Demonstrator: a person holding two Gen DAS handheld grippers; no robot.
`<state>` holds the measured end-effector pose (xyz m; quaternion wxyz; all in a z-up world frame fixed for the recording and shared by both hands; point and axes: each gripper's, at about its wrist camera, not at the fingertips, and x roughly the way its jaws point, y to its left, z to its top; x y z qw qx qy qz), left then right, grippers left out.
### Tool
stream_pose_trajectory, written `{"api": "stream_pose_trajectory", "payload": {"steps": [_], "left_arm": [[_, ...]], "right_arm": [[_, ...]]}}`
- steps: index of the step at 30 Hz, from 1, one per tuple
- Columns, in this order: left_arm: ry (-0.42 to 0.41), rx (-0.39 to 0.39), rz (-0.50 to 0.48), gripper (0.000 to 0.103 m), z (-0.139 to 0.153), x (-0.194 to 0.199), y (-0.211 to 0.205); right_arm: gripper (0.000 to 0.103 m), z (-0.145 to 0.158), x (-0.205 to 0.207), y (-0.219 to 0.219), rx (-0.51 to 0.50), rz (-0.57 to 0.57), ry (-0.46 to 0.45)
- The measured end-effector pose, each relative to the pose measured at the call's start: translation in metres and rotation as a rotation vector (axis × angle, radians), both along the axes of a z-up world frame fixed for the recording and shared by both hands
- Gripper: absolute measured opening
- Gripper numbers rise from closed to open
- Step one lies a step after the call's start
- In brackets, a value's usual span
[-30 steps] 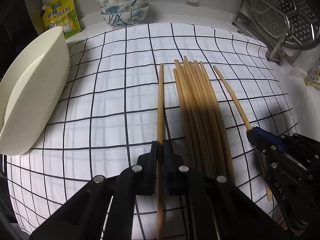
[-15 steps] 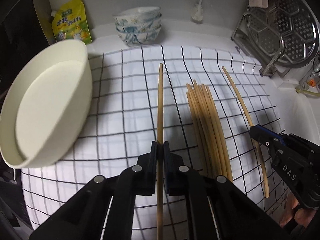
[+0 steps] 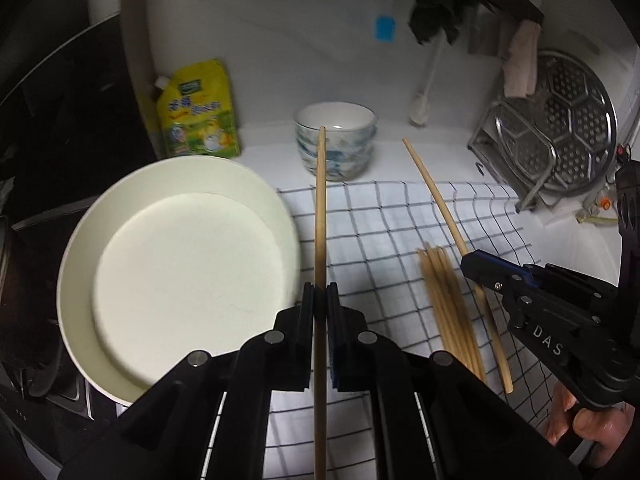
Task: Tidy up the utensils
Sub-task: 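Carry both held chopsticks up and over the white oval basin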
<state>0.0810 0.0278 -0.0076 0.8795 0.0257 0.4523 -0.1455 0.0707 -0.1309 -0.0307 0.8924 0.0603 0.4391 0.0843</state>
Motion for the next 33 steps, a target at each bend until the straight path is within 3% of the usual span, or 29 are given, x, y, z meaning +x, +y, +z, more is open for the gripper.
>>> {"api": "stream_pose_trajectory", "payload": {"steps": [9, 16, 23, 33], "left_arm": [[-0.023, 0.02, 0.118, 0.007, 0.01, 0.031, 0.085], [0.01, 0.027, 0.196, 0.007, -0.006, 0.062, 0.138], [0.043, 0.042, 0.203, 0.007, -0.032, 0.089, 0.149], [0.119, 0.045, 0.206, 0.007, -0.072, 0.094, 0.152]], "right_arm": [[0.006, 0.0, 0.044, 0.085, 0.046, 0.122, -0.012], [0.006, -0.014, 0.082, 0.15, 0.063, 0.213, 0.018], [0.006, -0.042, 0.112, 0.182, 0.073, 0.231, 0.098], [0.007, -0.079, 0.123, 0.177, 0.072, 0.173, 0.204]]}}
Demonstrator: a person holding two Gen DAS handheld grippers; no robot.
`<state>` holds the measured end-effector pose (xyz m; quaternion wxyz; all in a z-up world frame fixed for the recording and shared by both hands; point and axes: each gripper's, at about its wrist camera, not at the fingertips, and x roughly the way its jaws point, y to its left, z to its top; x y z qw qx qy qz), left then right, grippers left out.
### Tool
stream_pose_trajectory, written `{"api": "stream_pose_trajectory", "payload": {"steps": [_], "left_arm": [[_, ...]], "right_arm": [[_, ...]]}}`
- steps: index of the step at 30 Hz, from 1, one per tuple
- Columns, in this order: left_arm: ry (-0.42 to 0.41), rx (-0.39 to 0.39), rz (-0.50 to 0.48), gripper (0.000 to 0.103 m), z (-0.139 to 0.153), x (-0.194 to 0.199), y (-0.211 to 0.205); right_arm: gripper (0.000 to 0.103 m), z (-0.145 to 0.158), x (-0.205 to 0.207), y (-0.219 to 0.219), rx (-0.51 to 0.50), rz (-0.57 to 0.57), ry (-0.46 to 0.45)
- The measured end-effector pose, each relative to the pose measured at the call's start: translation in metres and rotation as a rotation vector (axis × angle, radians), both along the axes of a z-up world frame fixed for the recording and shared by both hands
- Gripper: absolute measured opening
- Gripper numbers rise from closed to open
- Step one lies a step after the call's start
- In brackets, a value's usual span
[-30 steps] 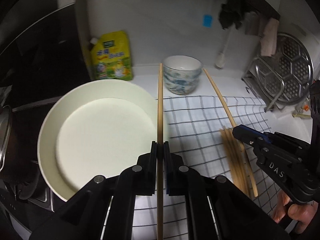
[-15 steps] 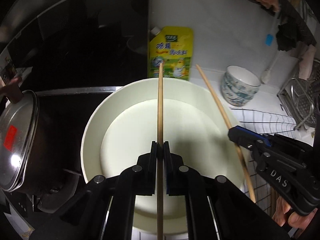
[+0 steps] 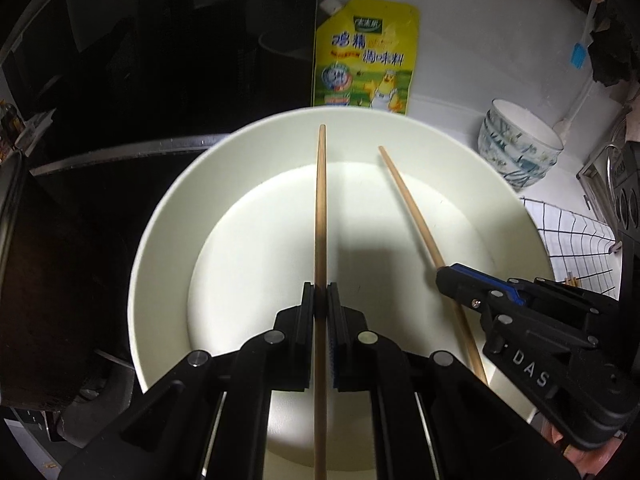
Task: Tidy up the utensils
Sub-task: 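Carry both held chopsticks up and over the white oval basin, then open the left gripper into the basin while the right gripper opens too, then lift both open grippers away from the basin toward the chopstick bundle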
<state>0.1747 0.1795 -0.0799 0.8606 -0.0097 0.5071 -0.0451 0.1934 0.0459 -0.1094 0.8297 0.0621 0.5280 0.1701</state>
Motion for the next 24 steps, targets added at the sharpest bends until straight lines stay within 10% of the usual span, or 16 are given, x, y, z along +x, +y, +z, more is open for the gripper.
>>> {"api": "stream_pose_trajectory", "payload": {"steps": [6, 10, 24], "left_arm": [[0.017, -0.006, 0.024, 0.02, -0.006, -0.004, 0.007], [-0.022, -0.002, 0.057, 0.056, 0.003, -0.01, 0.017], [-0.064, -0.011, 0.076, 0.071, 0.03, -0.044, 0.021]], "right_arm": [[0.021, 0.005, -0.008, -0.006, 0.003, -0.017, -0.022], [0.024, 0.016, -0.012, -0.01, 0.005, -0.03, -0.048], [0.027, 0.046, -0.056, -0.034, -0.014, -0.062, -0.081]]}}
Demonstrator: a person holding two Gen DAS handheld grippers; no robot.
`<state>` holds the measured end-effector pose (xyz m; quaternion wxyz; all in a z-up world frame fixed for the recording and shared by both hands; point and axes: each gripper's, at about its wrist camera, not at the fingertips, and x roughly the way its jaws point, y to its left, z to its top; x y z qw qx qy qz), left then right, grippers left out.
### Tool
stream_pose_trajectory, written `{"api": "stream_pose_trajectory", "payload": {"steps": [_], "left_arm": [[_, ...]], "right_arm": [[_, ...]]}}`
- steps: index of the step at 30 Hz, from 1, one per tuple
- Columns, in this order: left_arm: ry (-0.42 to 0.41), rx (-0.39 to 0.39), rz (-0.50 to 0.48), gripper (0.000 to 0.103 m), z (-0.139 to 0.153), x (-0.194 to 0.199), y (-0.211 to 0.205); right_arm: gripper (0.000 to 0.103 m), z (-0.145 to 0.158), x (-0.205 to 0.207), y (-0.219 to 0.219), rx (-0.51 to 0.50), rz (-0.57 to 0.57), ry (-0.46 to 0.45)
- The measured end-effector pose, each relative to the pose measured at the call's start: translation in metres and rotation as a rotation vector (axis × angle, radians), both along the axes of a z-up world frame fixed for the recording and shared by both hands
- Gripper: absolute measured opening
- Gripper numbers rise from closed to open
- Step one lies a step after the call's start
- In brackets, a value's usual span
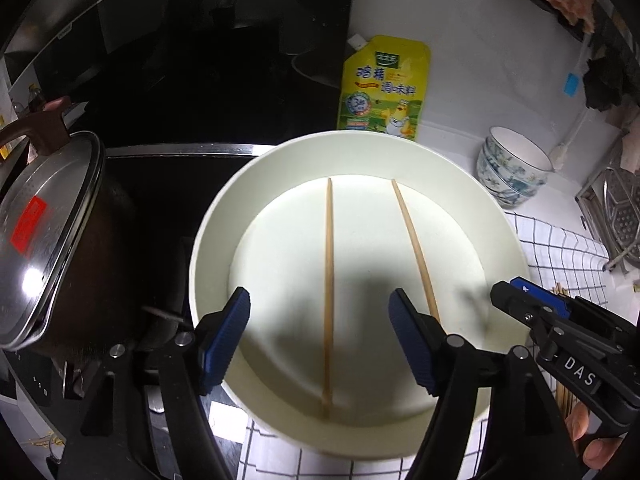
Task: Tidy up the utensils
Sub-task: 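Lift both open grippers away from the basin toward the chopstick bundle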
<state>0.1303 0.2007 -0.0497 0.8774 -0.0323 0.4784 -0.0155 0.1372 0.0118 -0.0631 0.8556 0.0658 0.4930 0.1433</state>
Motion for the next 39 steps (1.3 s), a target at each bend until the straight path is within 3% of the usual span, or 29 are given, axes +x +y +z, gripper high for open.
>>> {"api": "stream_pose_trajectory", "payload": {"steps": [16, 39], "left_arm": [[-0.019, -0.015, -0.138, 0.077, 0.024, -0.036, -0.086], [0.017, -0.039, -0.264, 0.08, 0.017, -0.071, -0.214]], "right_arm": [[0.036, 0.025, -0.06, -0.087, -0.008, -0.113, -0.036], [0.039, 0.009, -0.124, -0.23, -0.041, -0.278, 0.012]]}}
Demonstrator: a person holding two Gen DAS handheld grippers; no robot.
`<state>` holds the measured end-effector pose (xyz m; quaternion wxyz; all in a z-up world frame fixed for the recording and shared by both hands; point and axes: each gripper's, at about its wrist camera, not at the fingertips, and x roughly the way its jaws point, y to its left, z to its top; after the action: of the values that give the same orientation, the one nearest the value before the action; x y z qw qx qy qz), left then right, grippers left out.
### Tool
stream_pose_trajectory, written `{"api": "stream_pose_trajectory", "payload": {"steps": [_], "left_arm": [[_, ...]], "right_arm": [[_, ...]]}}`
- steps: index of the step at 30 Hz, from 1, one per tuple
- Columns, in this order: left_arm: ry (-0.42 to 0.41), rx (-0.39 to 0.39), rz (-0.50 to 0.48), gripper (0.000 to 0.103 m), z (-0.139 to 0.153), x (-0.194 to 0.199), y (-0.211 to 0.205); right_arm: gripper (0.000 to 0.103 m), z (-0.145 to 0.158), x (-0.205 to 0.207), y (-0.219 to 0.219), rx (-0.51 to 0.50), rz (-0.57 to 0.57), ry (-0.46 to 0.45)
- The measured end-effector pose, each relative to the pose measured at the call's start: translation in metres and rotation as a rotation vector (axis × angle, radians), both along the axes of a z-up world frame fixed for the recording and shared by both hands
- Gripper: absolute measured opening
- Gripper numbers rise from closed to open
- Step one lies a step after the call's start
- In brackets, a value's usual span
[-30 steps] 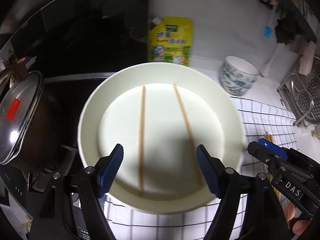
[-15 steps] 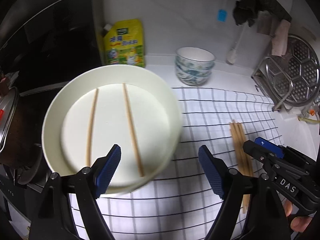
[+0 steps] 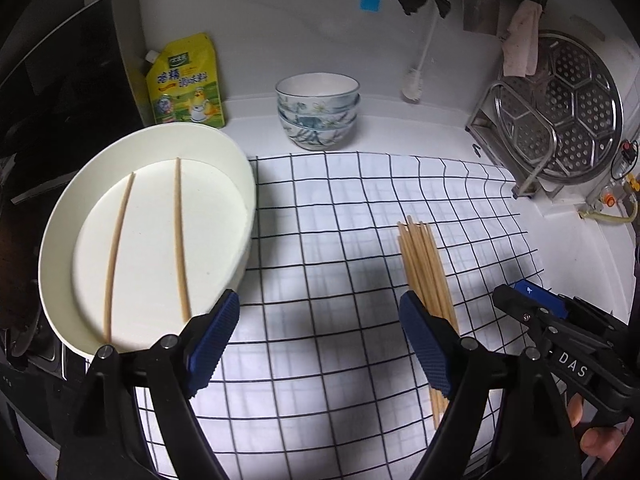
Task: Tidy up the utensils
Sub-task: 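Lift both open grippers away from the basin toward the chopstick bundle, then lower both grippers onto the remaining chopstick bundle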
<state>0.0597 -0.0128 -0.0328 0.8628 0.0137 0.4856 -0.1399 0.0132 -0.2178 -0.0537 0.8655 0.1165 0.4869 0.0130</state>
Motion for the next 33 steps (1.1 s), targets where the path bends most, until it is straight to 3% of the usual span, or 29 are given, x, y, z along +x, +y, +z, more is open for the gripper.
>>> {"api": "stream_pose_trajectory", "payload": {"steps": [17, 33], "left_arm": [[0.077, 0.045, -0.025, 0.08, -0.043, -0.019, -0.046], [0.099, 0.085, 0.002, 0.081, -0.064, -0.023, -0.054]], "right_arm": [[0.039, -0.044, -0.016, -0.046, -0.025, -0.02, 0.076], [0.042, -0.068, -0.02, -0.054, -0.011, 0.017, 0.091]]}}
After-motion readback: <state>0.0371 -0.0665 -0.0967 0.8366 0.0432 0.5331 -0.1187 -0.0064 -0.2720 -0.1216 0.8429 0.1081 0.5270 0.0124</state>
